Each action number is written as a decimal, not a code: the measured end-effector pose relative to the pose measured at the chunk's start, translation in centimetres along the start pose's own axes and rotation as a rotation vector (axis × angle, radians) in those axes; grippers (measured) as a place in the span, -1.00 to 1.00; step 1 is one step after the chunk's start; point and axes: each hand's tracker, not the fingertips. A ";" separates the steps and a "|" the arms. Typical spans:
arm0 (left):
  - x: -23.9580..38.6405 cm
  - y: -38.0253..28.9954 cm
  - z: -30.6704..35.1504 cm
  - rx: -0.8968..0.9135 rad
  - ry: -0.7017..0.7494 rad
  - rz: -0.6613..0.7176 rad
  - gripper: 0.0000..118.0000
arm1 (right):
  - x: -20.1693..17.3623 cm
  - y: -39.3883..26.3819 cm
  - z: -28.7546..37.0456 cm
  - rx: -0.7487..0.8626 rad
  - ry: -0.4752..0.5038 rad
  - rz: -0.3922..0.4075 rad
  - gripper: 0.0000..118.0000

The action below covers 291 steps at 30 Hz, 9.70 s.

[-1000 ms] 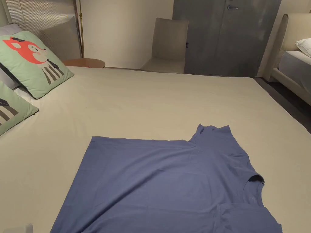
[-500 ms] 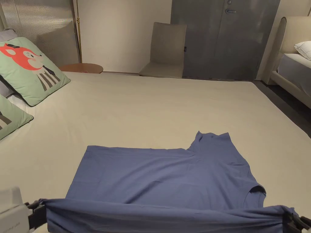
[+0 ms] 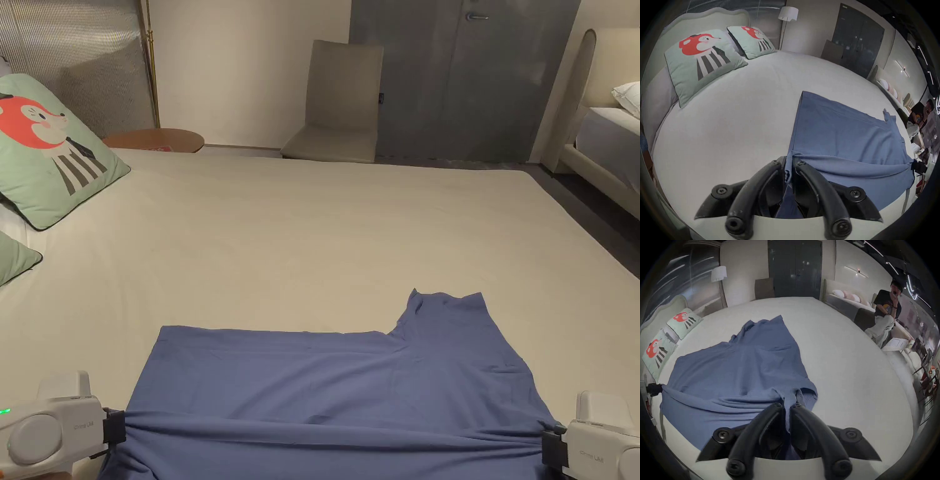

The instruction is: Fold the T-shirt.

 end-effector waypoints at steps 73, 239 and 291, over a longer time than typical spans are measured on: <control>-2.7 -5.8 8.5 -0.080 -0.116 -0.049 -0.88 | 4.1 -6.1 9.5 0.037 0.084 0.033 -0.92; 3.3 -13.1 25.6 0.660 -0.148 -0.208 -1.00 | -11.6 -10.1 24.5 0.791 -0.042 0.069 -0.99; -18.9 -10.3 15.0 -0.097 -0.667 0.478 -0.87 | -16.6 -11.3 23.2 0.651 0.027 0.084 -1.00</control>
